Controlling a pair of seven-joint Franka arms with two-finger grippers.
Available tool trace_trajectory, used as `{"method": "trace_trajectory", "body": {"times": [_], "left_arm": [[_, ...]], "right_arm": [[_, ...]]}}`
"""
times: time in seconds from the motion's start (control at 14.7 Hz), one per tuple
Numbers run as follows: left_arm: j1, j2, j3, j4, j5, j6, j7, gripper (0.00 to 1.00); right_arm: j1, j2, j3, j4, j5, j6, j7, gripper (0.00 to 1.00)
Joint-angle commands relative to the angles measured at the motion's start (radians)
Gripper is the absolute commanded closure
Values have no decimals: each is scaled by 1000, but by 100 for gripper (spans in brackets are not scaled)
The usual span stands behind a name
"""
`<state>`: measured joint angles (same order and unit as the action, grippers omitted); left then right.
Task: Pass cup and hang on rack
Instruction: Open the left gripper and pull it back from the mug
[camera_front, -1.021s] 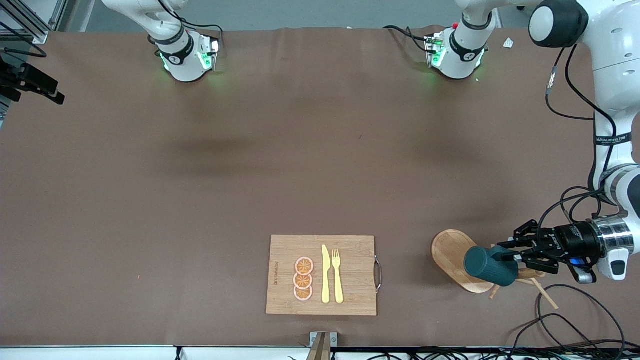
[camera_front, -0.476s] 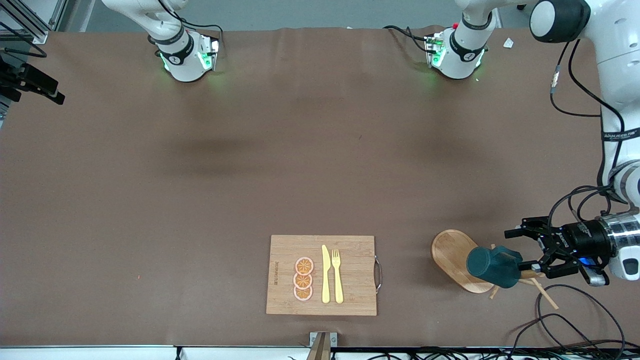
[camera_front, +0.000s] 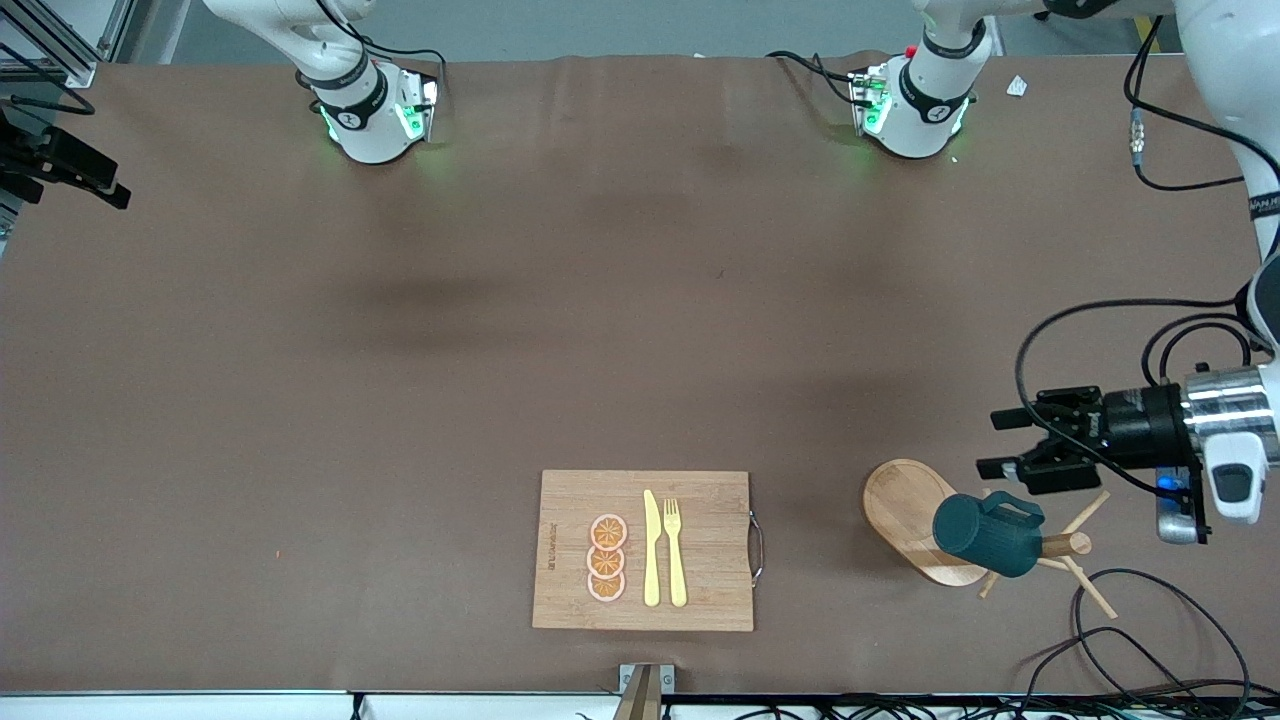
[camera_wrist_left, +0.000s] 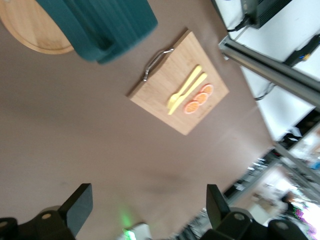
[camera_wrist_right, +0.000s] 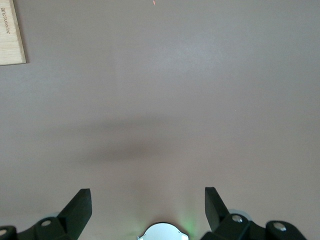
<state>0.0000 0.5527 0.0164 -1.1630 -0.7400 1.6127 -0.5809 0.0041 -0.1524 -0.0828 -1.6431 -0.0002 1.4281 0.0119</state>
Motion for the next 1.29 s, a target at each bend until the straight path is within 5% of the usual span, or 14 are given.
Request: {"method": "trace_trajectory", "body": {"times": [0.0,0.27,0.48,0.88,1.22], "left_arm": [[-40,-92,-7,-38,147,-17,13,0],[-54,-175,-73,-44,425,-123,19,0],[-46,-240,-186,-46,703,-187,29,0],[-20,-381,-187,-125,795,-205,263,0],[-6,-601,-184,-436,786,-48,363,0]], "right_arm": [[4,-19,-2,-10,11,-6,-4,0],[4,-19,-3,-10,11,-5,-35,0],[4,-19,-2,-12,12,-5,-40,0],[4,-18,-2,-14,13,-14,-40,0],[5,-18,-2,-12,25,-14,-41,0]]}}
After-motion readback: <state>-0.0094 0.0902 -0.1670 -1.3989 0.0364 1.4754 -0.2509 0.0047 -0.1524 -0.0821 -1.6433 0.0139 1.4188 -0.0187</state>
